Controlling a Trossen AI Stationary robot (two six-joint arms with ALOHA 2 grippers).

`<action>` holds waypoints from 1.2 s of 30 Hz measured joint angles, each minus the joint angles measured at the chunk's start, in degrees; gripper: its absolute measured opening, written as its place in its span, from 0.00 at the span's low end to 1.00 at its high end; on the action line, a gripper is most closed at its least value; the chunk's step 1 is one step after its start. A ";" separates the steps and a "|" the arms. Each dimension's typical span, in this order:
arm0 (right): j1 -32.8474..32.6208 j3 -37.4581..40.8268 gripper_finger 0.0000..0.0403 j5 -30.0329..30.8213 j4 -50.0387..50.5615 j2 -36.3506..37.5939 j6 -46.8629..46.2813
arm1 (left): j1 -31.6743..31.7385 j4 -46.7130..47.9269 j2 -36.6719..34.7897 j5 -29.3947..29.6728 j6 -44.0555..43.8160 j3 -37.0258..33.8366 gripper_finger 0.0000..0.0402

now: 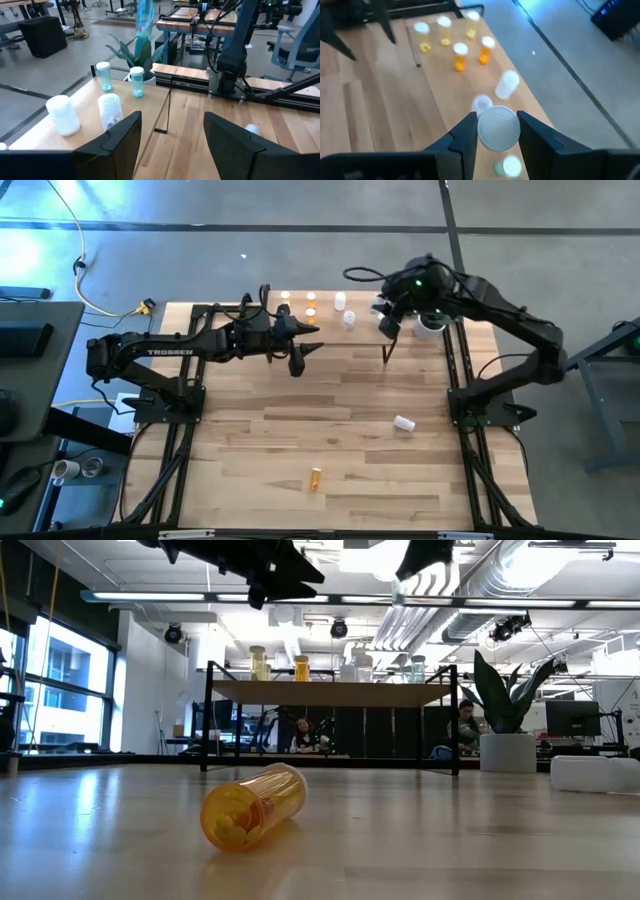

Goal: Pick and place medicine bottles onto shelf by color
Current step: Put the blue pill bottle on the shelf and align it to the other blue pill bottle

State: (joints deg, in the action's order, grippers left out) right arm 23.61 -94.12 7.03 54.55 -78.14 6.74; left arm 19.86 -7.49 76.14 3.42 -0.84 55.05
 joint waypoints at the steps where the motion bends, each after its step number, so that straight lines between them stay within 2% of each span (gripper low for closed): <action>1: 0.58 2.69 0.28 -0.02 -1.57 1.56 -0.66 | 0.00 -0.02 0.00 0.00 0.00 0.00 0.50; 6: 2.32 13.34 0.28 0.00 -8.91 8.30 -4.24 | 0.01 -0.02 0.00 0.26 0.00 0.00 0.50; 11: 3.30 18.11 0.28 -0.03 -12.29 11.24 -6.57 | 0.01 -0.02 0.00 0.27 0.01 0.00 0.50; 20: 3.37 21.06 0.28 -0.17 -12.56 10.86 -8.16 | 0.00 -0.02 0.02 0.26 0.02 0.00 0.50; 24: 3.29 21.94 0.28 -2.43 -12.38 10.74 -9.33 | 0.00 -0.02 0.02 0.26 0.02 0.00 0.50; 33: -0.28 21.94 0.28 -2.93 -14.39 8.24 -8.69 | 0.00 -0.02 0.04 0.26 0.02 -0.02 0.50; 36: -1.00 21.94 0.28 -1.39 -14.11 6.77 -7.92 | 0.00 -0.02 0.04 0.26 0.02 -0.02 0.50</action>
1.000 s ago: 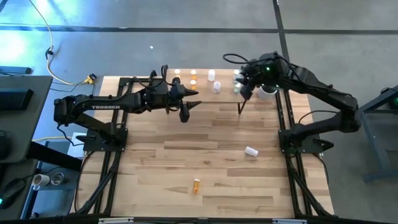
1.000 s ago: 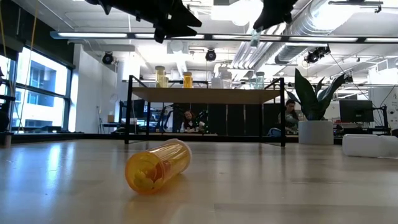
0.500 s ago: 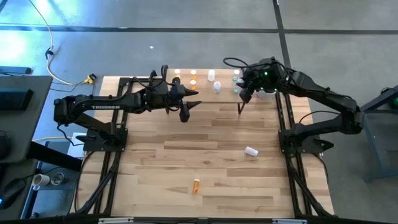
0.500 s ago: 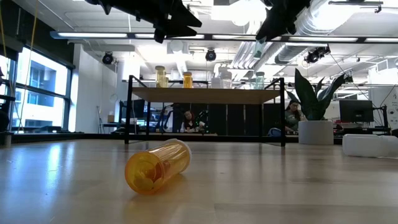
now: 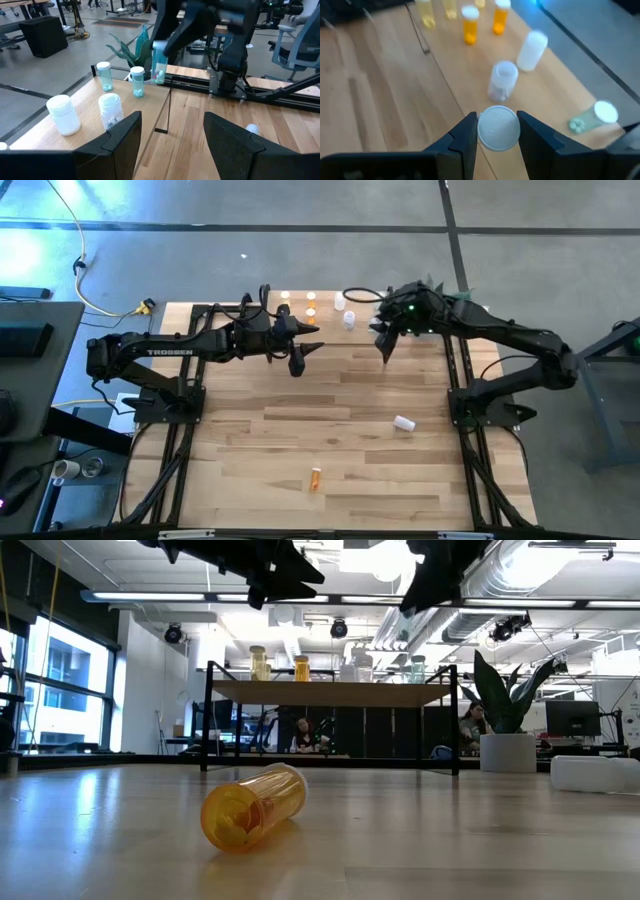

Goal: Pick and place medicine bottles onto shelf by color
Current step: Put the blue pill bottle on the shelf and align it to the other blue pill bottle

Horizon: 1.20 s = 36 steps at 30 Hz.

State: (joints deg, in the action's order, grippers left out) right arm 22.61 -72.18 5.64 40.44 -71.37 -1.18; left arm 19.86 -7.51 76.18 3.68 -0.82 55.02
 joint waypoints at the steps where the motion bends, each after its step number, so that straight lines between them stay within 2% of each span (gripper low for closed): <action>1: -0.10 0.00 0.28 0.48 0.64 -0.68 0.17 | 0.00 0.00 0.00 0.00 0.00 0.00 0.50; 11: 0.24 -0.01 0.28 0.25 8.87 -4.00 1.43 | 0.00 0.18 0.00 0.00 -0.02 -0.02 0.50; 22: 0.24 -0.05 0.28 3.45 13.90 4.36 0.24 | 0.00 0.66 0.00 0.00 -0.02 -0.02 0.50; 25: 0.24 1.04 0.28 5.57 12.33 5.26 -0.34 | 0.00 0.66 0.00 0.00 -0.02 -0.02 0.50; 30: 0.20 8.35 0.28 4.25 3.65 6.09 -0.36 | 0.00 0.66 0.00 0.00 -0.11 -0.02 0.50; 36: 0.26 6.97 0.28 4.21 1.05 4.98 0.12 | 0.00 0.64 0.00 -0.02 -0.50 -0.02 0.50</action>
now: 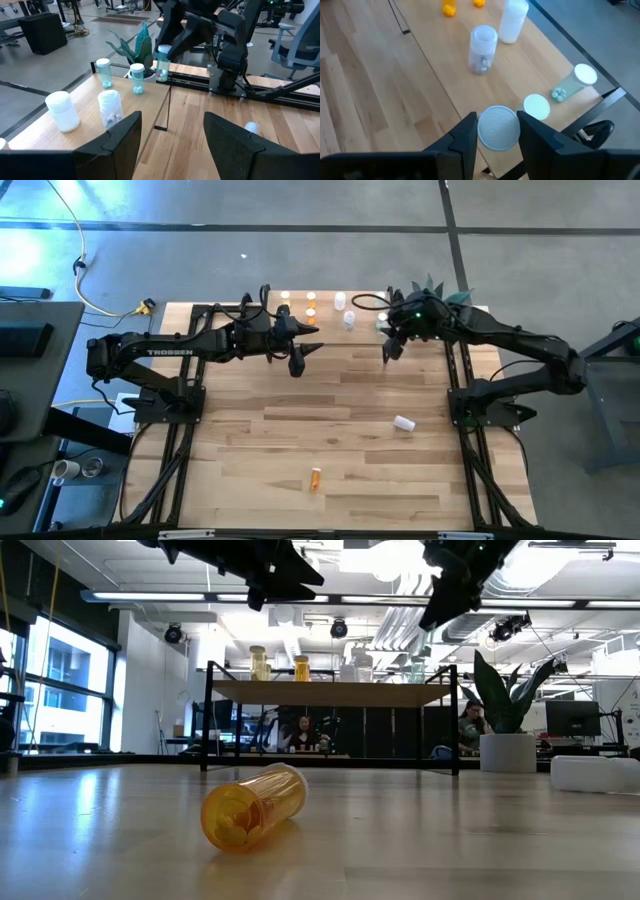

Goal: Pick and place medicine bottles onto shelf by color
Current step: Put the blue pill bottle on the shelf and align it to the other blue pill bottle

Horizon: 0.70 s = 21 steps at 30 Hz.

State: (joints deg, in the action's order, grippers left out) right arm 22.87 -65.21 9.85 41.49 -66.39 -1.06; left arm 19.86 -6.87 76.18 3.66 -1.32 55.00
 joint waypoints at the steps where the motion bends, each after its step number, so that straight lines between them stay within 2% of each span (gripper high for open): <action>1: 0.00 -0.08 0.28 0.00 -0.10 -0.21 -0.02 | 0.00 0.01 0.00 0.01 0.00 0.00 0.50; 21: 0.94 0.46 0.28 0.63 0.92 -6.56 -0.50 | -0.02 1.34 0.00 -0.02 -0.02 0.00 0.50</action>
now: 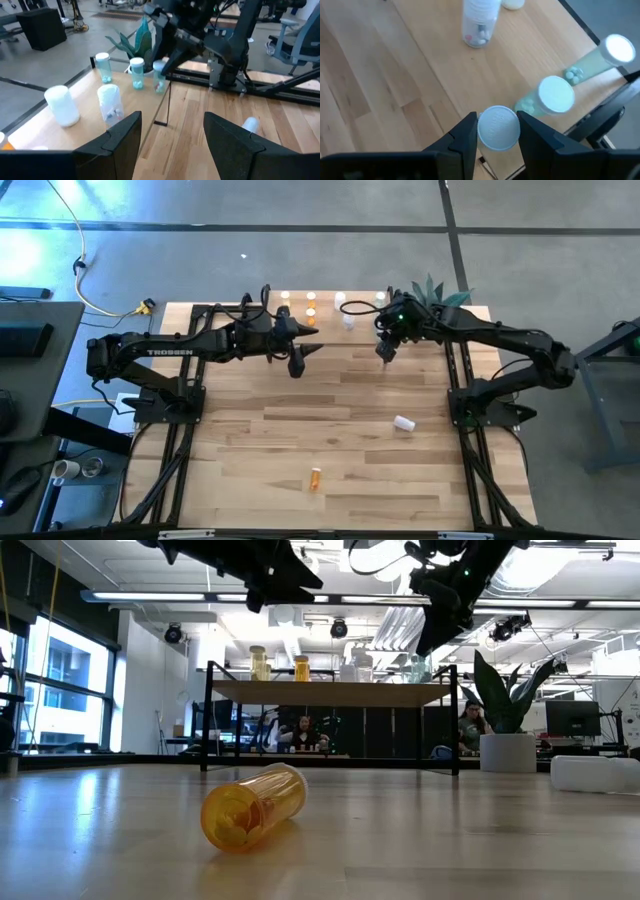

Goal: Pick and place medicine bottles onto shelf by color
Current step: Put the blue pill bottle on the shelf and align it to the other blue pill bottle

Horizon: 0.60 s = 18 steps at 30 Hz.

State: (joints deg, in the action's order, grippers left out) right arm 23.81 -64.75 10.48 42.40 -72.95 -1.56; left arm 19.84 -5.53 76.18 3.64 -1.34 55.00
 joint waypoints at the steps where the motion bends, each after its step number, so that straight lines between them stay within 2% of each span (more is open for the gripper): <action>1: 0.28 0.00 0.28 -0.02 0.12 0.00 -0.02 | 0.00 0.31 0.00 0.00 0.00 0.00 0.50; 7: 1.63 0.00 0.28 -3.43 -0.18 0.00 -1.46 | 0.00 1.69 0.02 0.00 0.02 0.00 0.50; 18: 1.71 0.00 0.28 -3.03 -0.03 0.00 -1.16 | 0.01 1.67 0.02 0.00 0.02 0.00 0.50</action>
State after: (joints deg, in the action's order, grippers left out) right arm 25.52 -64.75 7.45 42.37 -72.95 -2.72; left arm 19.84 -3.86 76.20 3.64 -1.32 55.00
